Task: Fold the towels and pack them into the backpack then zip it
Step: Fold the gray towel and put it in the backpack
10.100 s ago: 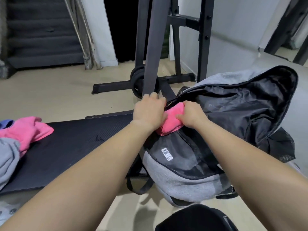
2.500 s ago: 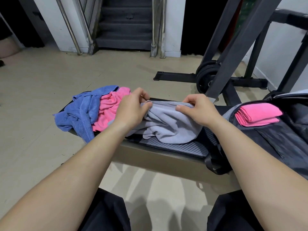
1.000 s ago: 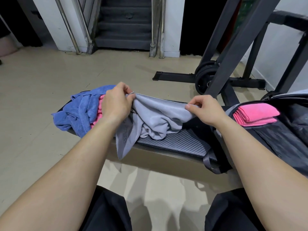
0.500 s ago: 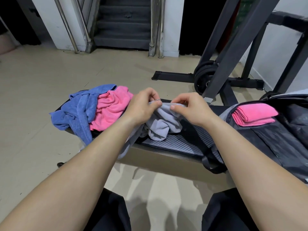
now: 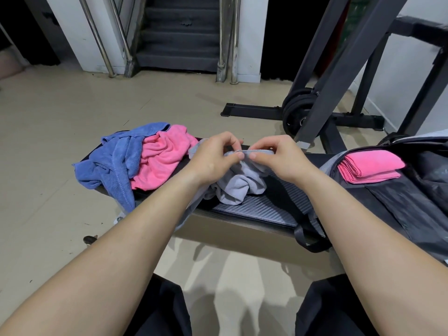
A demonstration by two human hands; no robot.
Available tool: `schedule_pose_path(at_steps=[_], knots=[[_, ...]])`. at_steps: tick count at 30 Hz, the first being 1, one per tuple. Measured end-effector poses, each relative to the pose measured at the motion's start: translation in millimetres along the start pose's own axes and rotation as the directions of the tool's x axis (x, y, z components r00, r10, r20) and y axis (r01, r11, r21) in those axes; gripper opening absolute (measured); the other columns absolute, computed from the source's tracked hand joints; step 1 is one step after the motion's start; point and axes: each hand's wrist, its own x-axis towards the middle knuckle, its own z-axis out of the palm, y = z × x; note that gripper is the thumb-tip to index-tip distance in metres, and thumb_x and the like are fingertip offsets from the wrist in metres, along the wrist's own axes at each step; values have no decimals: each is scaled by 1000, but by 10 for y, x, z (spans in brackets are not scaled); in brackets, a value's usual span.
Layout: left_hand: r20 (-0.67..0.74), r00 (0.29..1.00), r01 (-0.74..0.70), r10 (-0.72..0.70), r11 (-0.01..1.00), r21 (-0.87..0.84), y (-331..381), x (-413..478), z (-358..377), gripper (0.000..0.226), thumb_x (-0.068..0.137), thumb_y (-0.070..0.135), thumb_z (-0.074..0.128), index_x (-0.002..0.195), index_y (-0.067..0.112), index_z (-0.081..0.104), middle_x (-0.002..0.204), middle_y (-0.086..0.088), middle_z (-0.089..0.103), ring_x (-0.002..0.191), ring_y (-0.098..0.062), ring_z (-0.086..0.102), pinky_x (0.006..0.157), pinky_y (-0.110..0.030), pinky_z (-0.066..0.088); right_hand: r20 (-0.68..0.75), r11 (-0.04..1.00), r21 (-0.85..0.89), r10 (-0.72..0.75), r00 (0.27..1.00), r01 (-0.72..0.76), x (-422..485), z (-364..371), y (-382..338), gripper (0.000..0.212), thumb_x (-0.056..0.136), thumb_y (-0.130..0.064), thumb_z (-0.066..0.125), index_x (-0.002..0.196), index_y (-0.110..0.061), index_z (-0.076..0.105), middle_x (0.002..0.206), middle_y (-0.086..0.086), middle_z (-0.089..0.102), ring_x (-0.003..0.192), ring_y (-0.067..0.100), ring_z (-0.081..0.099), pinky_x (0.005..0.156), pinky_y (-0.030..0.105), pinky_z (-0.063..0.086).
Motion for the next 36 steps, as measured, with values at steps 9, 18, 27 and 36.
schedule_pose_path(at_steps=[9,18,27,36], knots=[[-137,989,78,-51,977,197,-76,39,-38,12,87,29,70,86,28,58,80,5,66,80,-18,63,79,-42,53,-128,993,83,92,987,-82,-4,-31,91,9,86,-17,78,93,-13,75,88,13,73,75,11,60,79,36,53],[-305,951,98,-43,981,167,103,10,-97,12,80,23,71,75,27,61,73,10,62,68,-3,56,66,-25,45,-217,969,173,214,952,-178,-30,37,-44,15,82,-19,81,77,-11,70,69,13,73,58,18,66,66,36,56],[-79,984,149,-158,983,-106,166,-75,-88,18,80,3,60,82,19,69,64,-4,72,63,-22,72,72,-46,61,-113,980,129,167,980,-152,-88,137,-150,11,84,-21,81,82,-12,74,67,2,72,58,7,63,62,25,52],[-22,992,121,-126,980,-159,99,-145,-176,7,83,7,77,88,6,72,73,-14,74,65,-17,68,72,-41,61,-44,981,159,117,992,-109,-81,138,-94,4,86,-14,77,90,-15,76,85,6,77,75,8,68,67,21,51]])
